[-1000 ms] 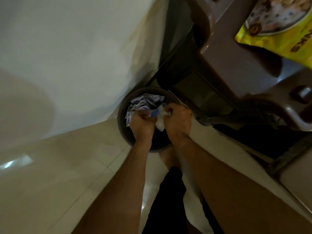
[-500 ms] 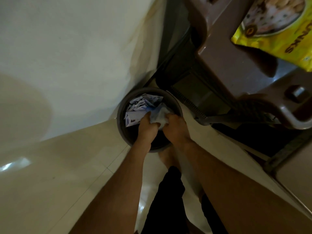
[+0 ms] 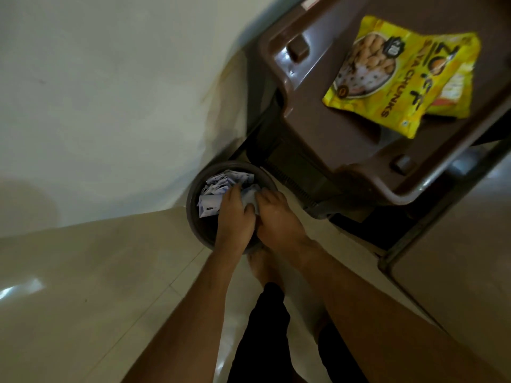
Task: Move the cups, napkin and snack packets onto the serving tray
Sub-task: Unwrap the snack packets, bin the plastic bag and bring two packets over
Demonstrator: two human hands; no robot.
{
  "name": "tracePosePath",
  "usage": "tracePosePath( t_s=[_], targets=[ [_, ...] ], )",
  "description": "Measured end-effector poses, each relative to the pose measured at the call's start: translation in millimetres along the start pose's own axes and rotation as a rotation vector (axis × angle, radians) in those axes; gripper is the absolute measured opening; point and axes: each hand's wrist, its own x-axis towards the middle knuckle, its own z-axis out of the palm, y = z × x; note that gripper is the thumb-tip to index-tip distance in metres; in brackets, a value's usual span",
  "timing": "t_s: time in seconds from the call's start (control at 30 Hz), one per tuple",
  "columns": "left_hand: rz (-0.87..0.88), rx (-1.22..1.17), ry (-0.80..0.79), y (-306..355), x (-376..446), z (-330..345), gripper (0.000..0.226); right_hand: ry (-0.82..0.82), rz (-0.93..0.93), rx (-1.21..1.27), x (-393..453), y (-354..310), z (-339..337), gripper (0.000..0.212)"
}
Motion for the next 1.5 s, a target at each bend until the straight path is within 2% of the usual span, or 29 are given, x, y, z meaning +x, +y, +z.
tracePosePath(
  t_s=[0.13, 0.33, 0.47, 0.57, 0.7, 0.87, 0.97, 1.07, 1.17, 1.27, 1.33, 1.43, 1.5],
  targets=[
    [0.185, 0.095, 0.143, 42, -24, -16, 0.053, 0.1, -0.132, -0.203, -23, -19, -48, 0.066],
    [0.403, 0.072, 0.267, 124, -53, -41, 0.051, 0.406, -0.24, -0.222, -59, -40, -143, 0.069],
    [0.504, 0.032, 0.275, 178, -57, -43, 0.052, 0.539, -0.233, -0.219, -68, -35, -192, 0.063],
    [0.542, 0.034, 0.231, 209, -52, -33, 0.052, 0.65, -0.174, -0.252, -68, -18, -215, 0.062],
    [0.583, 0.1, 0.165, 236, -36, -19, 0.051, 0.704, -0.032, -0.23, -60, 10, -231, 0.061],
    [0.628, 0.19, 0.097, 266, -2, -4, 0.05, 0.755, 0.231, -0.183, -47, 42, -242, 0.06],
    [0.668, 0.267, 0.009, 282, 21, 1, 0.055, 0.773, 0.371, -0.047, -39, 54, -248, 0.06],
    [0.773, 0.409, -0.033, 297, 43, 6, 0.057, 0.813, 0.393, 0.147, -32, 65, -251, 0.064],
    [0.823, 0.533, -0.062, 309, 60, 10, 0.054, 0.858, 0.344, 0.209, -24, 71, -256, 0.065],
    [0.823, 0.59, -0.044, 311, 71, 11, 0.044, 0.9, 0.324, 0.247, -14, 73, -264, 0.062],
    [0.785, 0.585, 0.005, 309, 76, 9, 0.036, 0.938, 0.331, 0.26, -8, 76, -269, 0.053],
    [0.674, 0.547, 0.094, 303, 84, 3, 0.021, 0.992, 0.434, 0.215, -2, 84, -277, 0.037],
    [0.617, 0.485, 0.124, 300, 88, 0, 0.019, 0.938, 0.525, 0.166, 1, 90, -282, 0.04]
  ],
)
